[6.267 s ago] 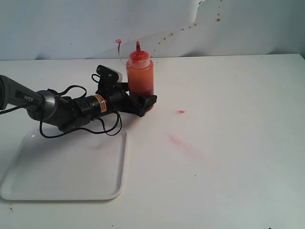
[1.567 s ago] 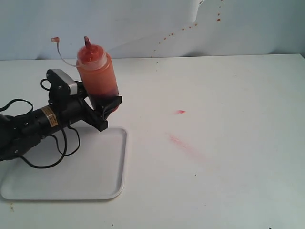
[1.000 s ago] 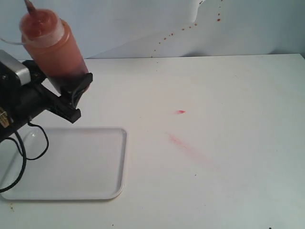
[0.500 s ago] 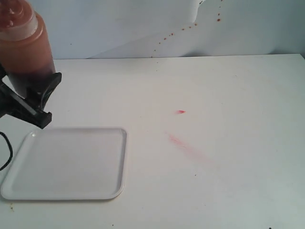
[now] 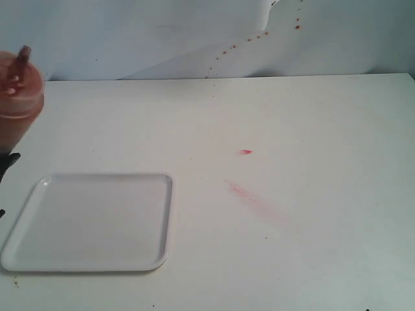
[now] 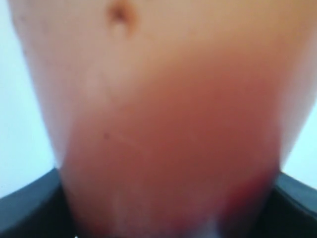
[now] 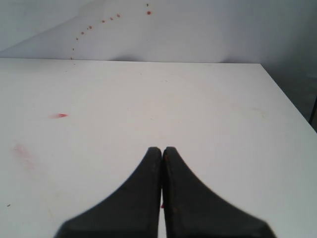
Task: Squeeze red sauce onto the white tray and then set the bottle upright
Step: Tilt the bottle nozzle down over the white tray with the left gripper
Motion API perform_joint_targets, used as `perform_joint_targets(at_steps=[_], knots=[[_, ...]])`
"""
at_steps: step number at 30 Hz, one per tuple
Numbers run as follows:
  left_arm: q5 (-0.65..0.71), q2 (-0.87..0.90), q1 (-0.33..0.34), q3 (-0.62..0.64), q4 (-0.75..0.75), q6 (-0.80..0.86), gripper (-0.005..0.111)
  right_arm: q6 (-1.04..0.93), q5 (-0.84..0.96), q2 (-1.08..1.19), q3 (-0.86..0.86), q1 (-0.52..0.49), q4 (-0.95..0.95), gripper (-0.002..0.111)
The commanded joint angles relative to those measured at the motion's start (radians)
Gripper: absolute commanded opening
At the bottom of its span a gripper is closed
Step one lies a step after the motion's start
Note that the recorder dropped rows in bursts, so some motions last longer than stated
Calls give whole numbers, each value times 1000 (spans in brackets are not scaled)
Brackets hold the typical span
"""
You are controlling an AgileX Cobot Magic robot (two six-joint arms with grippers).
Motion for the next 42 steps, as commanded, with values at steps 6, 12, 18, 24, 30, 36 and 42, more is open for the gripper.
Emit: perform_joint_targets(at_steps=[6, 12, 18, 24, 30, 36, 42], knots=[[35, -13, 1, -34, 183, 38, 0, 2, -2, -6, 4, 0, -9, 0], [104, -13, 1, -97, 308, 35, 0, 2, -2, -6, 4, 0, -9, 0], [126, 34, 1, -103, 394, 35, 0, 2, -2, -6, 4, 0, -9, 0], [158, 157, 1, -105, 407, 33, 0, 2, -2, -6, 4, 0, -9, 0], [350, 272, 1, -183, 480, 27, 0, 2, -2, -6, 4, 0, -9, 0], [425, 353, 1, -225, 538, -69, 0, 2, -2, -6, 4, 0, -9, 0], [530, 394, 1, -251, 619, -153, 0, 2, -2, -6, 4, 0, -9, 0]])
